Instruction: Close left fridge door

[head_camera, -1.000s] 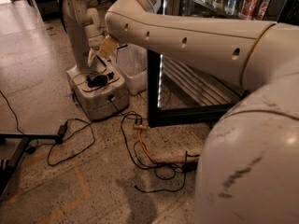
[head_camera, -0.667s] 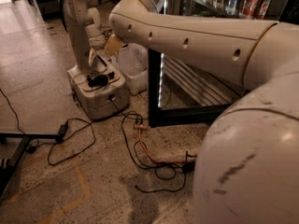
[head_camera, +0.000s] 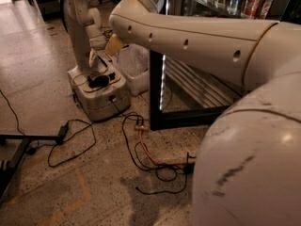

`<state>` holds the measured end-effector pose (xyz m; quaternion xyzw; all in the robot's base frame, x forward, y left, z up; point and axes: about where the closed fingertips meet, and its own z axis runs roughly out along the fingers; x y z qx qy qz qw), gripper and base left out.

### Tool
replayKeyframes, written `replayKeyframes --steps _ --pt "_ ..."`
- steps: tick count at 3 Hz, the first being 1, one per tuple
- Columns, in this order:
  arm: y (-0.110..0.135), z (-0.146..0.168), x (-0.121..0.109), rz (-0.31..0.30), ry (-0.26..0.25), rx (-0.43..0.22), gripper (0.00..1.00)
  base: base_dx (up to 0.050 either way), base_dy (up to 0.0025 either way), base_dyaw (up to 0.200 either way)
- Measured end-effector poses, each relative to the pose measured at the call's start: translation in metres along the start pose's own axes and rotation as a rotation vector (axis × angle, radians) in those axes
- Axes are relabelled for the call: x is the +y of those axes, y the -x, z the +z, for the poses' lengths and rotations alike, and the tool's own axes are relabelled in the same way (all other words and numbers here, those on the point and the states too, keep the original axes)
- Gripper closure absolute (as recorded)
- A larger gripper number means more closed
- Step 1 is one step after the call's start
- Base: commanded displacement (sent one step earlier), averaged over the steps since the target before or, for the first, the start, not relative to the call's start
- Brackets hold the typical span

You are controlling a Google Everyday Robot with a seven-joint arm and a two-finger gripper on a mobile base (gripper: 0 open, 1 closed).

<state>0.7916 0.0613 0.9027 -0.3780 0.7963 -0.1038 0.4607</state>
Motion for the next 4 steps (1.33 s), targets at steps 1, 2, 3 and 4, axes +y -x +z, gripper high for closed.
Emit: replayKeyframes --steps 1,2,3,4 --pt "0.000 0.000 0.000 0.007 -0.009 0.009 0.00 0.000 0.00000 0.000" --pt "-0.002 0.000 -0.003 0.011 -0.027 0.023 0.00 0.000 0.00000 0.000" --pt "-0.008 -0.004 -0.012 0.020 -0.068 0.048 0.00 0.000 0.00000 0.000" --pt "-0.008 -0.004 -0.012 0.020 -0.068 0.048 0.00 0.000 0.00000 -0.200"
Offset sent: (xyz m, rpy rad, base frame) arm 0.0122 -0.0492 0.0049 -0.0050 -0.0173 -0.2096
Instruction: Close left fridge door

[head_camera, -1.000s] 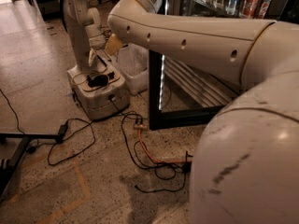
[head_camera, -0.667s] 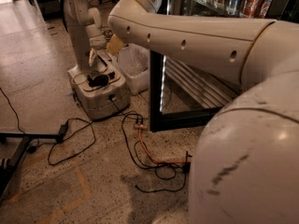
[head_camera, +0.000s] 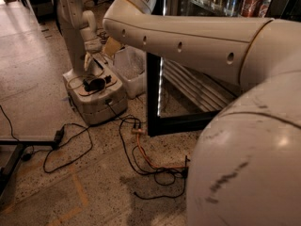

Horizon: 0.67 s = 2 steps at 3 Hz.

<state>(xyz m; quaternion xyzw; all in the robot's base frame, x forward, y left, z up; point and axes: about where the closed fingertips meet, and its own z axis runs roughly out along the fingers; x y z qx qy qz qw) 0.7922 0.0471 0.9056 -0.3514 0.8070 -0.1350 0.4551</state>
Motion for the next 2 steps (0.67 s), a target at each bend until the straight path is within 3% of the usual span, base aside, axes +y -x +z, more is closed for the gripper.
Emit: replayKeyframes --steps 1,2 --pt "0.0000 0.0000 0.0000 0.000 0.000 0.000 0.00 -0.050 -0.00002 0.000" --pt "0.0000 0.0000 0.0000 0.000 0.000 0.000 0.00 -0.044 0.00202 -0.090"
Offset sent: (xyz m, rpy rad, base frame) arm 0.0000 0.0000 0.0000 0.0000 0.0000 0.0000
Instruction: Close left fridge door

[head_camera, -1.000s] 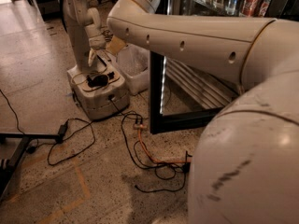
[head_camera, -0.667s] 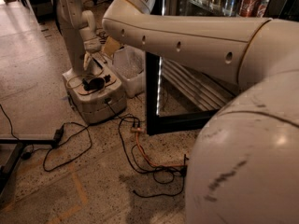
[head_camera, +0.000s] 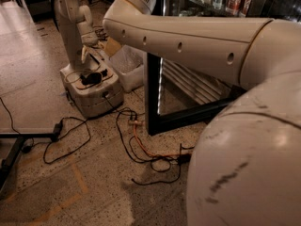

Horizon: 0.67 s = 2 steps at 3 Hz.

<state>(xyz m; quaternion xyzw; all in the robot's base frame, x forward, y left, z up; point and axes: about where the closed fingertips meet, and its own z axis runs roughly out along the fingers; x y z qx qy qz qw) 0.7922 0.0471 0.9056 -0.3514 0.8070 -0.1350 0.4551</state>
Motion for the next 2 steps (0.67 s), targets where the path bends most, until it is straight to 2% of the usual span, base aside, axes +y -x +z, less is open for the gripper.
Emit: replayKeyframes --steps 2 --pt "0.0000 0.0000 0.0000 0.000 0.000 0.000 0.00 -0.048 0.00006 0.000"
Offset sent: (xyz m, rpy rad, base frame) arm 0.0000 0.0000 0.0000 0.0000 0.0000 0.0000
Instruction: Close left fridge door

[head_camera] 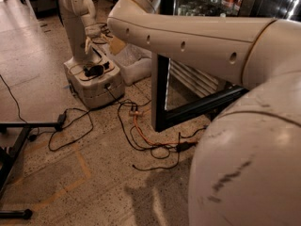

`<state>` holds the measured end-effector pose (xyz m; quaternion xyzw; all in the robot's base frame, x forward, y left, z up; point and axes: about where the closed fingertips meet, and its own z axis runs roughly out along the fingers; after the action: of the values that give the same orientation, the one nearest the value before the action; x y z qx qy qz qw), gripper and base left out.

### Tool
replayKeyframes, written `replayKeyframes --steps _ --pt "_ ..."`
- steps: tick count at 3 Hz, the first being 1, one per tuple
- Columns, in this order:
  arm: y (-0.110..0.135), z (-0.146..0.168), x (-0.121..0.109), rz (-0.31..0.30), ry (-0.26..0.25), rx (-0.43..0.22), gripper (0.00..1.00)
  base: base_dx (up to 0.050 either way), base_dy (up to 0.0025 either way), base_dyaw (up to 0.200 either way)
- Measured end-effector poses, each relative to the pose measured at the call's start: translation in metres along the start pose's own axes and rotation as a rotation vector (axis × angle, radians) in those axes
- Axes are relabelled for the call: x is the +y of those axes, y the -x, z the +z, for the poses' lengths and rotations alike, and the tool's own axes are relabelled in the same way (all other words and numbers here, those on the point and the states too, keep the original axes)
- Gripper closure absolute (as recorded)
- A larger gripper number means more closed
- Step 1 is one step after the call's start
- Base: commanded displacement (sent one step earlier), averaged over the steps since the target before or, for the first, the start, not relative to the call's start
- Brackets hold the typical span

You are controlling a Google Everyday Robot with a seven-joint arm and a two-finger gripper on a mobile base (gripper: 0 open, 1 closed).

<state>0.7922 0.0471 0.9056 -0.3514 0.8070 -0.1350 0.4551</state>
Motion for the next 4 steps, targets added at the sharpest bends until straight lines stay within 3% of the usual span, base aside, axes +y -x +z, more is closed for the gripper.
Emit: replayKeyframes --steps 1,2,4 --pt "0.000 0.000 0.000 0.000 0.000 0.000 0.00 -0.050 -0.00003 0.000" --pt "0.002 0.002 0.001 -0.002 -0.002 0.004 0.00 0.000 0.00000 0.000" --pt "-0.003 0.021 -0.027 0.076 -0.110 0.086 0.00 0.000 0.00000 0.000"
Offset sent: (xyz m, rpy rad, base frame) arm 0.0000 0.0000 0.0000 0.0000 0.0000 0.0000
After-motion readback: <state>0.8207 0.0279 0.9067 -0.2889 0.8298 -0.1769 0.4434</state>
